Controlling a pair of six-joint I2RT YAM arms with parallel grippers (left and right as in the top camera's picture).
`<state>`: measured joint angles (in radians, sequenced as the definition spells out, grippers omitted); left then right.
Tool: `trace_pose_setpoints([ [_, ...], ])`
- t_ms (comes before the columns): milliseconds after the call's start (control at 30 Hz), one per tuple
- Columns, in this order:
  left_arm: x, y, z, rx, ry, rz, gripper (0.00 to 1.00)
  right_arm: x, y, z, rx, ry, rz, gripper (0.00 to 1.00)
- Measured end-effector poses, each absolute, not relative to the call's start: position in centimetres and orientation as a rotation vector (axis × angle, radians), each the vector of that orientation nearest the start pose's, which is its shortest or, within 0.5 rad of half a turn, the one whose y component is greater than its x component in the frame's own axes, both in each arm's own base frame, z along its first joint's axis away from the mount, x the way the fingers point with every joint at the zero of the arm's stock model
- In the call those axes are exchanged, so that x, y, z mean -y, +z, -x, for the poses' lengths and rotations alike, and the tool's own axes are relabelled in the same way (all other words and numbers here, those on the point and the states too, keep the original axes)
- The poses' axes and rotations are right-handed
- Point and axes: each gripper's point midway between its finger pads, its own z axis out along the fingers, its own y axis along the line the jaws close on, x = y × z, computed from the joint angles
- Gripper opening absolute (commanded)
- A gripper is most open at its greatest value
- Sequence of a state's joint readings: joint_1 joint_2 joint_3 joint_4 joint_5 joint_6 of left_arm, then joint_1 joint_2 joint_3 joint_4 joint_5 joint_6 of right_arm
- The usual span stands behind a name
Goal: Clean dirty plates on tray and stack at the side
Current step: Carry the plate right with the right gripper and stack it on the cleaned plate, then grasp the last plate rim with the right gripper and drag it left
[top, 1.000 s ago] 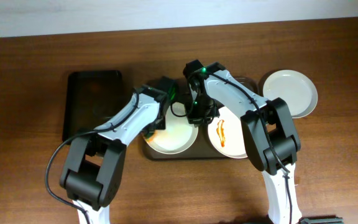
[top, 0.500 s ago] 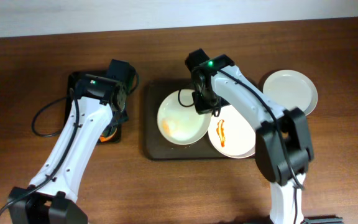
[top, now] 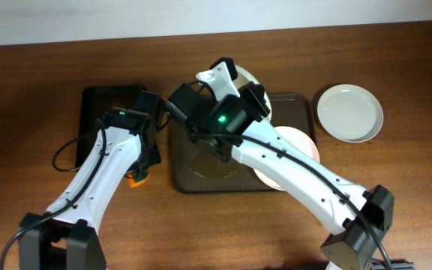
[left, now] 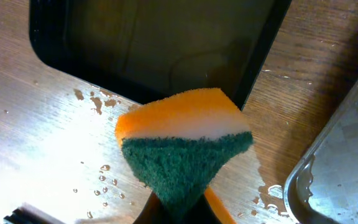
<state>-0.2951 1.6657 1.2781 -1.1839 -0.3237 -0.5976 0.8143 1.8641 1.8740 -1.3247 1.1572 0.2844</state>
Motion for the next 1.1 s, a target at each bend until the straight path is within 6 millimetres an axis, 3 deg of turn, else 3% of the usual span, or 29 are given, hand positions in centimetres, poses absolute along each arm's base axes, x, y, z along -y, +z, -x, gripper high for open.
trace_pose_setpoints([
  [200, 3.3, 9.4, -29.6, -2.941, 0.436, 0.447, 0.00, -15.8, 30.2, -37.4, -2.034, -1.107, 0.336, 0.04],
  [267, 3.3, 9.4, -29.6, -2.940, 0.436, 0.448, 0.00, -13.5, 29.7, -38.4, -2.085, -1.075, 0.210, 0.04],
  [300, 3.3, 9.4, -29.6, -2.940, 0.434, 0.447, 0.00, -11.3, 28.6, -39.2, -2.164, -1.040, 0.129, 0.04],
  [400, 3.4, 9.4, -29.6, -2.939, 0.432, 0.447, 0.00, -0.4, 23.9, -41.4, -2.486, -0.814, -0.285, 0.04],
  [433, 3.4, 9.4, -29.7, -2.935, 0.430, 0.448, 0.00, 2.4, 22.7, -41.5, -2.561, -0.713, -0.387, 0.04],
  [467, 3.4, 9.4, -29.8, -2.931, 0.425, 0.448, 0.00, 4.6, 21.8, -41.4, -2.619, -0.626, -0.460, 0.04],
  [533, 3.5, 9.4, -30.0, -2.925, 0.418, 0.449, 0.00, 11.7, 19.7, -39.8, -2.715, -0.325, -0.731, 0.04],
  [600, 3.5, 9.4, -30.0, -2.925, 0.415, 0.450, 0.00, 16.5, 18.8, -38.1, -2.700, -0.159, -0.930, 0.04],
  [667, 3.6, 9.4, -30.3, -2.917, 0.408, 0.451, 0.00, 19.5, 16.9, -37.3, -2.655, 0.029, -1.078, 0.04],
  [733, 3.7, 9.4, -30.4, -2.912, 0.399, 0.452, 0.00, 20.2, 15.2, -37.4, -2.645, 0.101, -1.112, 0.10],
  [767, 3.8, 9.4, -30.5, -2.911, 0.392, 0.452, 0.00, 20.2, 14.2, -37.6, -2.652, 0.127, -1.120, 0.24],
  [800, 3.8, 9.3, -30.5, -2.910, 0.388, 0.453, 0.00, 20.0, 13.5, -37.7, -2.666, 0.145, -1.116, 0.56],
  [833, 3.8, 9.4, -30.6, -2.907, 0.384, 0.453, 0.00, 20.0, 12.7, -38.0, -2.674, 0.163, -1.117, 0.76],
  [933, 4.0, 9.4, -31.0, -2.893, 0.371, 0.455, 0.00, 19.3, 11.1, -38.1, -2.714, 0.229, -1.127, 0.87],
  [1033, 4.0, 9.4, -31.1, -2.890, 0.368, 0.455, 0.00, 16.5, 11.4, -37.9, -2.752, 0.437, -1.085, 0.87],
  [1100, 4.0, 9.4, -31.1, -2.889, 0.366, 0.456, 0.00, 14.3, 12.4, -36.2, -2.812, 0.538, -1.072, 0.87],
])
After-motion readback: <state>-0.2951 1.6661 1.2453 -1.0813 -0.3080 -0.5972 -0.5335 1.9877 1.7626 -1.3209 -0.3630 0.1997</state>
